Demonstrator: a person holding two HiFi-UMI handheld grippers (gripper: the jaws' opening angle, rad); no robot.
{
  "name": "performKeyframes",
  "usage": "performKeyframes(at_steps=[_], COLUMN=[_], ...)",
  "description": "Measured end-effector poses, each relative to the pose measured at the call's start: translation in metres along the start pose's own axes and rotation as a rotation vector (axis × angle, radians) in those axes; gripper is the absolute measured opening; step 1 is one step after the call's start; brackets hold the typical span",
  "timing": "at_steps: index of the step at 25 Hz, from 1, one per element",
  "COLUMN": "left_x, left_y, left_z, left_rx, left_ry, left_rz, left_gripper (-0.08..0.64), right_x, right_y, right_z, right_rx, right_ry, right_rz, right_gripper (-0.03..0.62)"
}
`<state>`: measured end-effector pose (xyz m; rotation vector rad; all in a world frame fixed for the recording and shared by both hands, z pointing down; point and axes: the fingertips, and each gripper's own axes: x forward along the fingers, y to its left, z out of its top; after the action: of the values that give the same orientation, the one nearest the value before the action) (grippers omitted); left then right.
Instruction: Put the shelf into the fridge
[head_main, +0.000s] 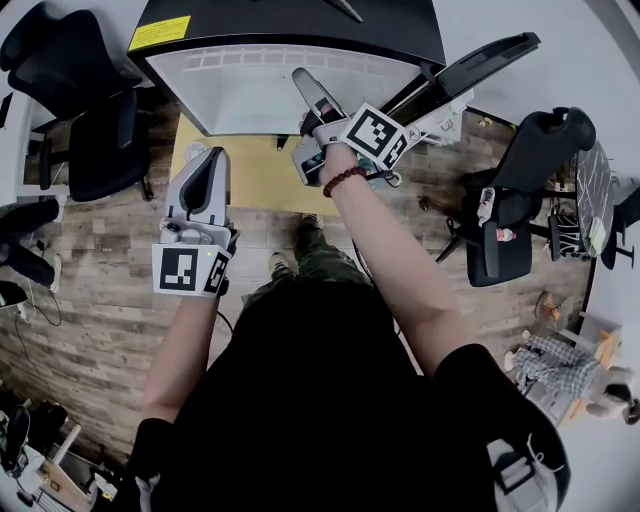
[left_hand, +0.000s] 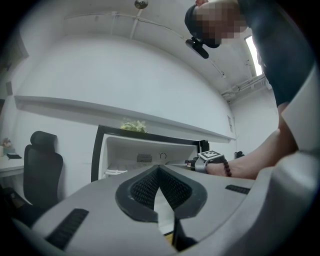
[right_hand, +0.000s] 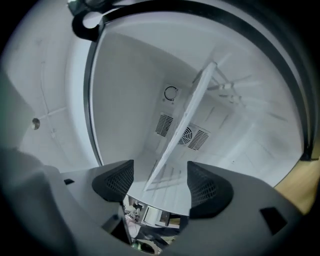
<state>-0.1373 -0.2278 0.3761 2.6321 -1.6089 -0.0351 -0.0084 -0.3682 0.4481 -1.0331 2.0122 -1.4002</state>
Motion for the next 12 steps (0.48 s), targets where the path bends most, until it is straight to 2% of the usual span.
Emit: performKeyframes(at_steps=[12], left_x=[0.004], left_y=[0.004], left_z=[-0.006], left_rx=[0.001], left_ry=[0.025], left_rz=[0.019], left_gripper=[0.018], right_x=[0.039], right_y=[-0.021], right_z=[0.018], right_rx=[0.274], right_ry=[-0.049], right_rz=[0.003], right_gripper=[0.327])
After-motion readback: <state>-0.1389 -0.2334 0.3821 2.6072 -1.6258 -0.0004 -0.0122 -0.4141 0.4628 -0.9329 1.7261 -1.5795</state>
